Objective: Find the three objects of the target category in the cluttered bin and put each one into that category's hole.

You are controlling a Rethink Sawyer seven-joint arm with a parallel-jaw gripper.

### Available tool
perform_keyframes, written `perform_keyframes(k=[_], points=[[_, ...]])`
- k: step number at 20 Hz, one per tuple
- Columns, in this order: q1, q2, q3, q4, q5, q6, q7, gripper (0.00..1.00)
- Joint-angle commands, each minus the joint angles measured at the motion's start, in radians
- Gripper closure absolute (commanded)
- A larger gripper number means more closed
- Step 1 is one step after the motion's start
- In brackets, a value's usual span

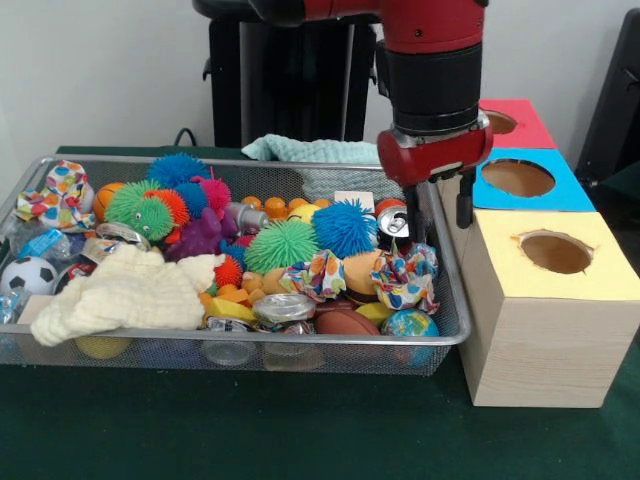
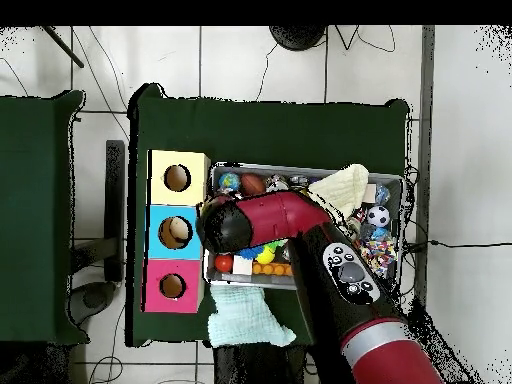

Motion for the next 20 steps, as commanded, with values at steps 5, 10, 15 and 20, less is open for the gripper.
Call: perform_keyframes(k=[5, 10, 15, 20], points=[[-0.052, 0.084, 0.128, 0.059, -0.078, -0.041, -0.07, 0.0], [0.035, 0.04, -0.027, 0.026, -0.106, -0.015, 0.069, 0.0], [0.085, 0.023, -0.151, 0.04, -0.098, -0.044, 0.18, 0.0], [0.134, 0.024, -0.256, 0.049, -0.057, -0.091, 0.277, 0.0]])
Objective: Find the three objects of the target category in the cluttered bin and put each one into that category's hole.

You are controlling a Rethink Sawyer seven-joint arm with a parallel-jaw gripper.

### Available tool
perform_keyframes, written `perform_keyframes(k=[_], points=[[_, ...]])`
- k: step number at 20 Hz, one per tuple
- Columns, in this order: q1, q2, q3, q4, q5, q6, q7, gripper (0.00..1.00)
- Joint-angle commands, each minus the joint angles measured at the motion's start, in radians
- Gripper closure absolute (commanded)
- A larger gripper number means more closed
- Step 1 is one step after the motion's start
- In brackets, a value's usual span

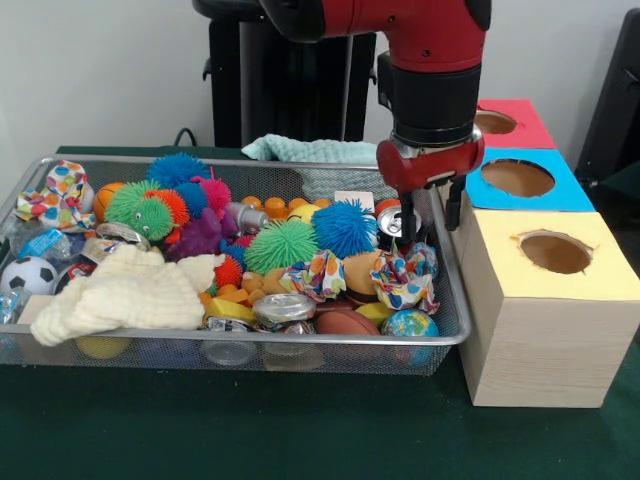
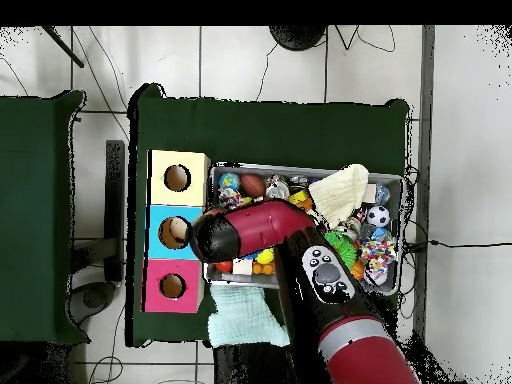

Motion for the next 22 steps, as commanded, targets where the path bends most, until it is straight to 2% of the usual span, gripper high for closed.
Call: perform_keyframes(k=[1, 7, 12, 16, 22], points=[[0.053, 0.0, -0.18, 0.048, -0.002, -0.088, 0.287, 0.0], [0.133, -0.044, -0.267, 0.027, -0.009, -0.13, 0.26, 0.0], [0.138, -0.045, -0.29, 0.031, 0.013, -0.151, 0.23, 0.0], [0.184, -0.063, -0.352, 0.028, 0.007, -0.165, 0.241, 0.0], [0.189, -0.077, -0.362, 0.052, 0.037, -0.17, 0.223, 0.0]])
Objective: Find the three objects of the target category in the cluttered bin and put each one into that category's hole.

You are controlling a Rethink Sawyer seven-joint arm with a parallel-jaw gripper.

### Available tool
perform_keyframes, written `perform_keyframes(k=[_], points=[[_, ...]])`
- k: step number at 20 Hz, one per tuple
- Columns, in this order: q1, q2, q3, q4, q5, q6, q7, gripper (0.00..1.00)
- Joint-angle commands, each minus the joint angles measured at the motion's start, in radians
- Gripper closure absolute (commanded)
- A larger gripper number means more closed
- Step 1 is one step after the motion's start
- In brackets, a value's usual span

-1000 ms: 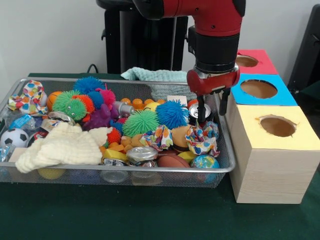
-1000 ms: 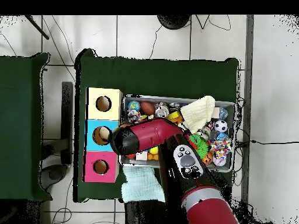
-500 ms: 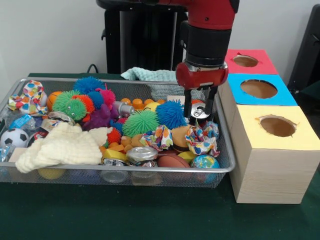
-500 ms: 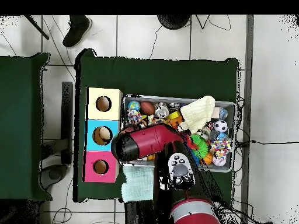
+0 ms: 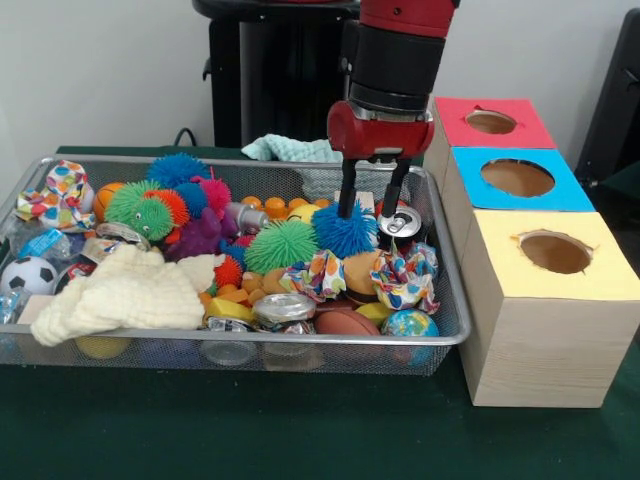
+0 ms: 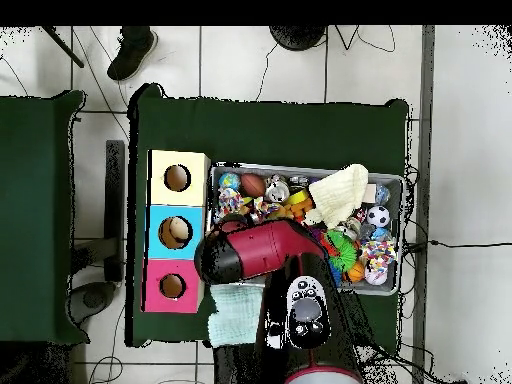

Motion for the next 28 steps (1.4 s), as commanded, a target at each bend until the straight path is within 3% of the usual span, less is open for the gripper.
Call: perform_keyframes(k=[1, 4, 8, 15, 23, 28], points=[[0.008, -0.014, -0.052, 0.052, 0.036, -0.045, 0.22, 0.0], [-0.001, -0.012, -0.051, 0.079, 0.043, -0.068, 0.219, 0.0], [-0.072, -0.019, 0.032, 0.151, 0.075, -0.115, 0.198, 0.0], [-0.075, -0.039, 0.032, 0.162, 0.094, -0.101, 0.172, 0.0], [-0.06, 0.069, -0.004, 0.08, 0.078, -0.129, 0.164, 0.0], [-0.099, 0.117, 0.013, 0.113, 0.105, -0.161, 0.194, 0.0]])
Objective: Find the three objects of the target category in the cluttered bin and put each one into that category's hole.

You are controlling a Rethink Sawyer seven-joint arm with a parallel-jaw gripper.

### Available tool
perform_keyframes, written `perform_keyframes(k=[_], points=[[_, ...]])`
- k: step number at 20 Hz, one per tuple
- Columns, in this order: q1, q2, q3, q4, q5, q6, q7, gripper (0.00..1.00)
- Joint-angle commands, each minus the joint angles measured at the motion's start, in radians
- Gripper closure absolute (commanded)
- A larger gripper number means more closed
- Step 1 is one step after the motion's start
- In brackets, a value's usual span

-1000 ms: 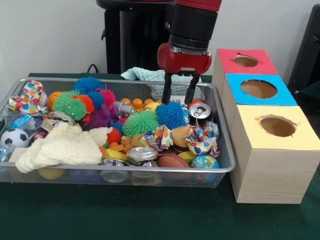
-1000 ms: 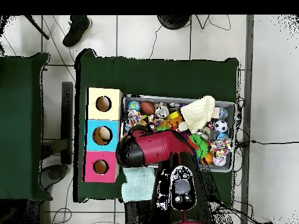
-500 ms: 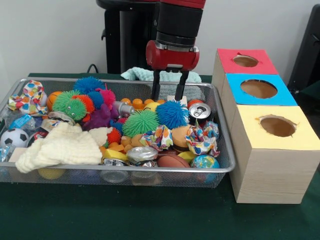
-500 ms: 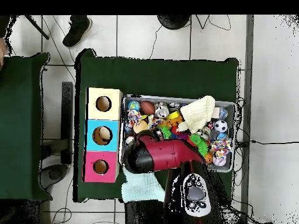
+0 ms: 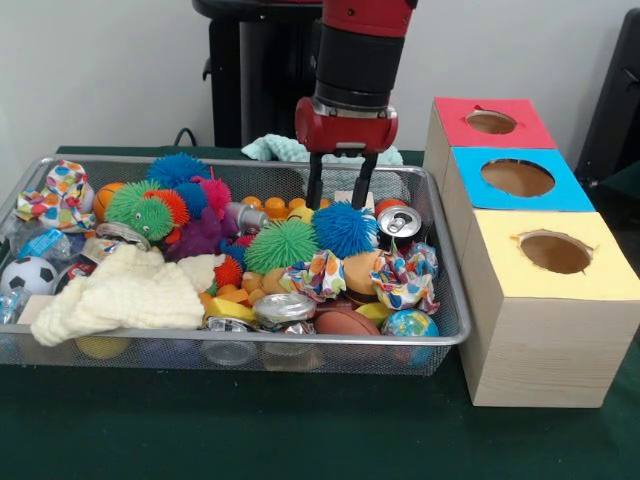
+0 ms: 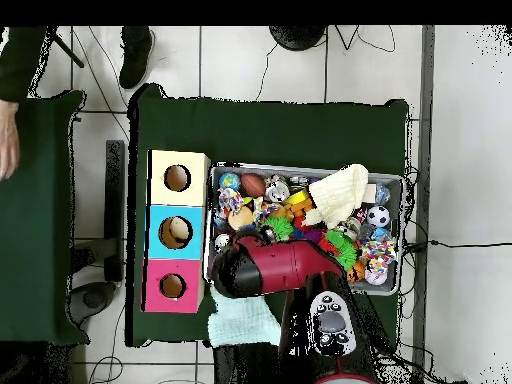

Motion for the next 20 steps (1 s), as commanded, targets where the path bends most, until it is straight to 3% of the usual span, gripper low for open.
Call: perform_keyframes(k=[1, 4, 13, 17, 20], points=[[-0.052, 0.105, 0.05, 0.023, 0.049, -0.074, 0.191, 0.0], [-0.096, 0.124, 0.098, 0.052, 0.06, -0.106, 0.189, 0.0], [-0.098, 0.111, 0.11, 0.053, 0.053, -0.144, 0.179, 0.0], [-0.084, 0.095, 0.102, 0.053, 0.043, -0.196, 0.186, 0.0], [-0.112, 0.106, 0.129, 0.081, 0.034, -0.295, 0.21, 0.0]])
